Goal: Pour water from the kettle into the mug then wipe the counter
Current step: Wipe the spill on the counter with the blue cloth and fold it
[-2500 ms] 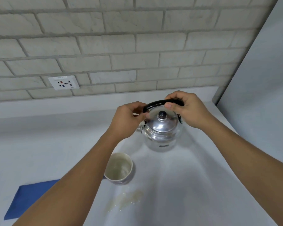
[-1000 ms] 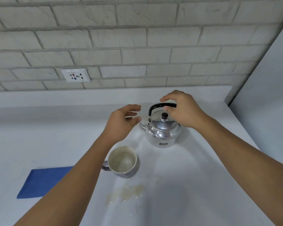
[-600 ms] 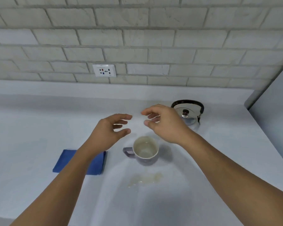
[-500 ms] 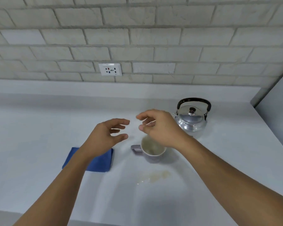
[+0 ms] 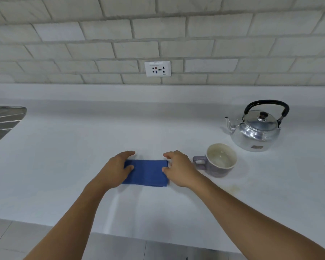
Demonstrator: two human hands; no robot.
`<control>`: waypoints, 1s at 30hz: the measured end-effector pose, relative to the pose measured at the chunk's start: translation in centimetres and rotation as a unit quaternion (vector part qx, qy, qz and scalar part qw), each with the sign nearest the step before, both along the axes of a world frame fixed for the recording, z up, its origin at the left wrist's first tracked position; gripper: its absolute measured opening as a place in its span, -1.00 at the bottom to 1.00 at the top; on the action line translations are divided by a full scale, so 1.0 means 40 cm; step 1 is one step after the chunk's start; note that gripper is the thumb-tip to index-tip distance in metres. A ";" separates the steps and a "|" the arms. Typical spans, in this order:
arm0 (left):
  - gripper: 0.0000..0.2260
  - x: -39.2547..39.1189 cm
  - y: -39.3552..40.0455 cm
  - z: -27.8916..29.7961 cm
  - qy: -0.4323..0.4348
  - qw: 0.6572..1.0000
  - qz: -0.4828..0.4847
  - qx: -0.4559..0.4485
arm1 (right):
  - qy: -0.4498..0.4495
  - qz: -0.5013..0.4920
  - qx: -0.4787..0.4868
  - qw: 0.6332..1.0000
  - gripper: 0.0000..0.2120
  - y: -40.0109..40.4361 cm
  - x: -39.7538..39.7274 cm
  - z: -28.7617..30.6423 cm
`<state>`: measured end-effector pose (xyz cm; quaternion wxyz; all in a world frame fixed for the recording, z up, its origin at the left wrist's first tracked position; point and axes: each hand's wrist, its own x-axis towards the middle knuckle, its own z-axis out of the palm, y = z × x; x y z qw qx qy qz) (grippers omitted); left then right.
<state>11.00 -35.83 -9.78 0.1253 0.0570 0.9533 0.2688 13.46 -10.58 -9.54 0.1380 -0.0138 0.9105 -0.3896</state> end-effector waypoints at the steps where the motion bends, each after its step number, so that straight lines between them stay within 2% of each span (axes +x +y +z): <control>1: -0.53 -0.003 -0.006 -0.010 0.000 1.000 -0.010 -0.006 | -0.004 -0.006 0.007 1.000 -0.45 -0.010 -0.003 -0.016; 9: -0.57 -0.018 -0.021 -0.064 0.030 0.995 -0.056 -0.073 | 0.031 -0.014 0.070 0.997 -0.46 -0.072 -0.013 -0.080; 13: -0.61 -0.018 -0.024 -0.070 0.052 0.993 -0.061 -0.092 | 0.043 -0.027 0.077 0.996 -0.61 -0.086 -0.014 -0.097; 16: -0.73 -0.010 -0.028 -0.071 0.063 0.991 -0.056 -0.100 | 0.035 -0.050 0.063 0.996 -0.74 -0.093 -0.013 -0.095; 20: -0.93 0.017 -0.031 -0.051 0.049 0.999 -0.017 -0.003 | 0.051 -0.073 0.006 0.996 -0.88 -0.096 0.020 -0.070; 25: -0.85 0.086 -0.016 0.011 0.000 0.993 0.020 0.120 | 0.100 -0.102 -0.098 0.985 -0.97 -0.052 0.131 -0.012; 28: -0.85 0.149 0.036 0.046 -0.027 0.985 -0.001 0.172 | 0.092 -0.151 -0.197 0.964 -0.90 0.007 0.213 0.021; 30: -0.84 0.195 0.091 0.055 -0.038 0.980 -0.020 0.197 | 0.106 -0.175 -0.228 0.952 -0.91 0.060 0.262 0.035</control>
